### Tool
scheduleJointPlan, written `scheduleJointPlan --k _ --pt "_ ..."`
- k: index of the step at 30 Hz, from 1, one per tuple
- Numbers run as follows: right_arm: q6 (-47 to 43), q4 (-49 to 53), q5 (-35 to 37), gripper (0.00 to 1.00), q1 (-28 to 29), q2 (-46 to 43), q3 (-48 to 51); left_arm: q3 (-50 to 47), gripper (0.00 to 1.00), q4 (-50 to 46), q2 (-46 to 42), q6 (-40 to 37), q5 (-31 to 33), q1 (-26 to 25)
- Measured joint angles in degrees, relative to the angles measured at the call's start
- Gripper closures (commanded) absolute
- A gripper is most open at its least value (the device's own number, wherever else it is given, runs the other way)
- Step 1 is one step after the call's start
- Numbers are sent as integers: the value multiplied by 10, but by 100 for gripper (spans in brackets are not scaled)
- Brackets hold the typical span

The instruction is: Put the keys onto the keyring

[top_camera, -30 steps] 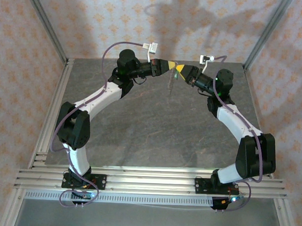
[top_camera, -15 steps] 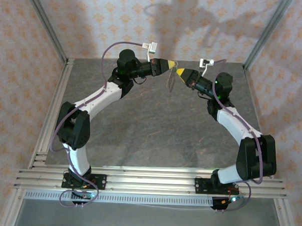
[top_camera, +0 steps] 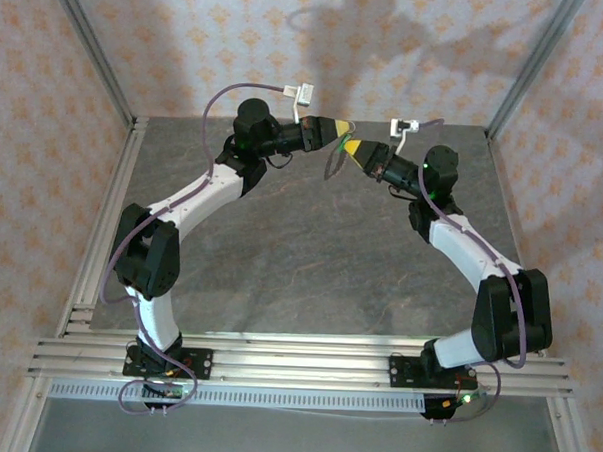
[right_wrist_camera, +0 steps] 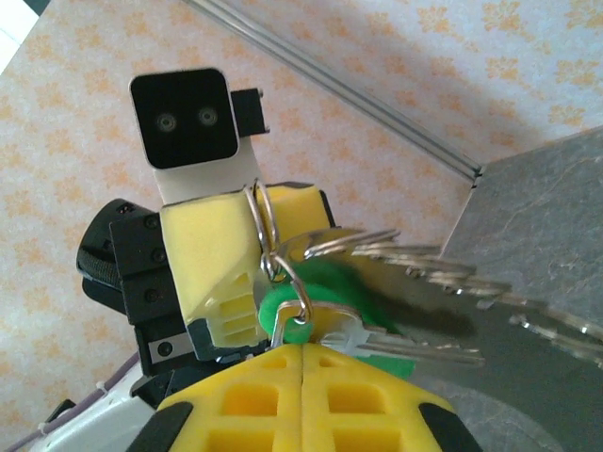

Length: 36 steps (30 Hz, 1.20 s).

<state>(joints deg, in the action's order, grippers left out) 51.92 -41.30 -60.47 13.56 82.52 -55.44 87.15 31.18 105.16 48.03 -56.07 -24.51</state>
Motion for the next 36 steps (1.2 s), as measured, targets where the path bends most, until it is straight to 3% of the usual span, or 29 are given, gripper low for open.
scheduleJointPlan --k 5,10,14,20,27,36 --pt "-31 42 -2 100 -2 -14 1 0 100 0 0 0 0 0" --pt "-41 58 4 82 -44 -59 23 0 100 0 0 0 0 0" --pt "-29 53 23 76 -82 -78 33 0 100 6 0 2 0 0" --pt "12 11 56 65 -83 -74 33 -13 100 44 0 32 16 0" --pt "82 -79 113 64 -76 -33 31 -50 100 115 0 98 63 0" --pt "107 -117 148 63 -17 17 -12 -63 100 180 0 163 120 -2"
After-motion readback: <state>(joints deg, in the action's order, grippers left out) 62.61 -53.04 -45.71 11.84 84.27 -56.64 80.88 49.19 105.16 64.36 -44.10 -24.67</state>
